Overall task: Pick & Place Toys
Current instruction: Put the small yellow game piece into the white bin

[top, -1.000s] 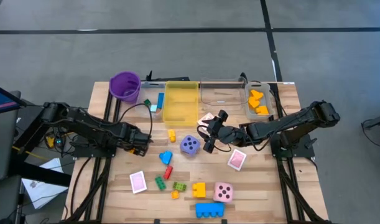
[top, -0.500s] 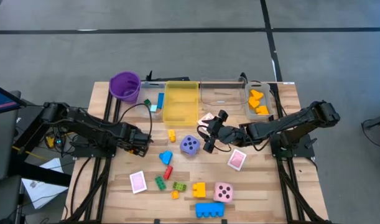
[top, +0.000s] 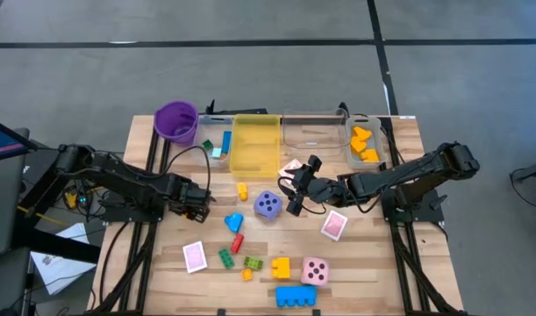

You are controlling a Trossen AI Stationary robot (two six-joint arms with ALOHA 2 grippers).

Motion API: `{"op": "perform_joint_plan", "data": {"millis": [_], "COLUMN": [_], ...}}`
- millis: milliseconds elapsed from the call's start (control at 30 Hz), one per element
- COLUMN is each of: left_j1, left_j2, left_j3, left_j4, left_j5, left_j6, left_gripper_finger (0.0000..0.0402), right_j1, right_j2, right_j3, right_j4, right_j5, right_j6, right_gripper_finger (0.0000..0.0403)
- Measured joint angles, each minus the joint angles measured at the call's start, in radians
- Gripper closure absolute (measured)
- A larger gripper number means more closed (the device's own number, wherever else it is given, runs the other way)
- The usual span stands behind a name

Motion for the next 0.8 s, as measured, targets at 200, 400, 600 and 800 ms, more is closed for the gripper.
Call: {"op": "perform_joint_plan", "data": {"millis": [200,400,600,800], "left_j1": [0.000,0.000,0.054,0.229], "left_j2": [-0.089,-0.180,-0.228,-0.216], "left_j3": [0.008,0.009,0.010,0.010], "left_j4": [0.153,0.419,0.684,0.755], "left_j5": [-0.073,-0.372,-0.739,-0.829], "left_j6": [0.012,0.186,0.482,0.655], "left_gripper_finger": [0.0264,0.0266,0.0266,0.0267], "right_j1": [0.000,0.000,0.000,-0.001], "right_j2": [0.000,0.000,0.000,0.000], "right_j3": [0.000,0.000,0.000,0.000], "right_j4": [0.000,0.002,0.006,0.008], "right_j5": [0.000,0.000,0.000,0.000], "right_j6": [0.000,0.000,0.000,0.000], "right_gripper_finger": [0.0186,0.0186,0.0186,0.0186]}}
